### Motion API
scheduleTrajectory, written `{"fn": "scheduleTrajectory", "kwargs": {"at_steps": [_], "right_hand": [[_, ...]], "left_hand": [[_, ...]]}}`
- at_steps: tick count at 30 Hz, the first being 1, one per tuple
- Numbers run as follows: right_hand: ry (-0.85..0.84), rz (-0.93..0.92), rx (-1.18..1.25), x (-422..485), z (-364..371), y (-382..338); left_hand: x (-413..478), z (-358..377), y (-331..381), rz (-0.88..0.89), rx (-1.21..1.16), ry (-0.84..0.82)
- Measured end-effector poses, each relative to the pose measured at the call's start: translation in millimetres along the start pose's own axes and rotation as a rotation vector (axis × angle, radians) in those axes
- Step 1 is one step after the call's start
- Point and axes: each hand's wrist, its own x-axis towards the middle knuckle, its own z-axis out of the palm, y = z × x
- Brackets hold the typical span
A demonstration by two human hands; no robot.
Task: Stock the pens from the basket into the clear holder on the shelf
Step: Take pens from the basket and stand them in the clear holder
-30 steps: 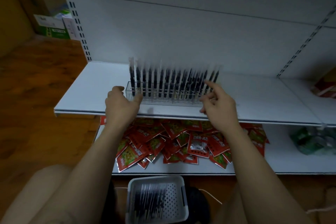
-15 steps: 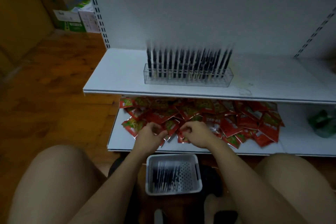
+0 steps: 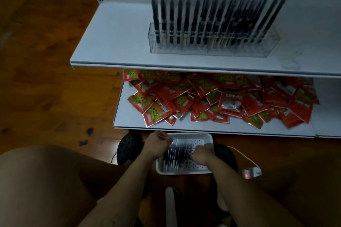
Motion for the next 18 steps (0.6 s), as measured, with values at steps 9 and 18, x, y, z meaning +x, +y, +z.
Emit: {"fn": "scheduleTrajectory", "kwargs": {"at_steps": [9,18], "right_hand": [[-0.149,0.087,0.09,59.2,43.7,-5.9],[-0.18,0.247,0.093,86.9,64.9,-16.0]], "left_hand": [[40.9,48.7,-52.0,-0.288,-0.104,-0.074],[75.0,58.3,-70.4,-0.36,-0.047,-0.066]]}}
